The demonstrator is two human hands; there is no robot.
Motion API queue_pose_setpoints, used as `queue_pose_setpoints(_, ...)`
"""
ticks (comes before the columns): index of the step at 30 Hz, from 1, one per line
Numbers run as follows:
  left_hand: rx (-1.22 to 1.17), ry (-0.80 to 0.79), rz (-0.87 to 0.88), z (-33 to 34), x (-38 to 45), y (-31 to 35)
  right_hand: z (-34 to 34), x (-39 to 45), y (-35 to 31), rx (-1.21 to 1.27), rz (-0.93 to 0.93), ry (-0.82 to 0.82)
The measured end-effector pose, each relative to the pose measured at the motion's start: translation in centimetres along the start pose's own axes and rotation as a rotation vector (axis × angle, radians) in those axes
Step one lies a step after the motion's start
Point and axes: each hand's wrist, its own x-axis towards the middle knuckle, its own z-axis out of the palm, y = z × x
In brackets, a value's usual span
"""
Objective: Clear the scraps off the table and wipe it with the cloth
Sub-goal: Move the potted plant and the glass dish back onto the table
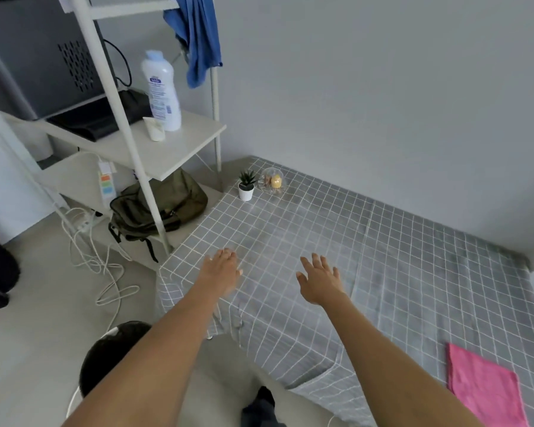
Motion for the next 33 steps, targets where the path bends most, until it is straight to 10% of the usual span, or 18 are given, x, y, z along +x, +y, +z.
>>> queue_pose_setpoints(33, -0.306, 0.113, -0.107, -4.4, 24.2, -6.4, -7.8, 31.3, -2.4, 0.069, -0.088, 0.128)
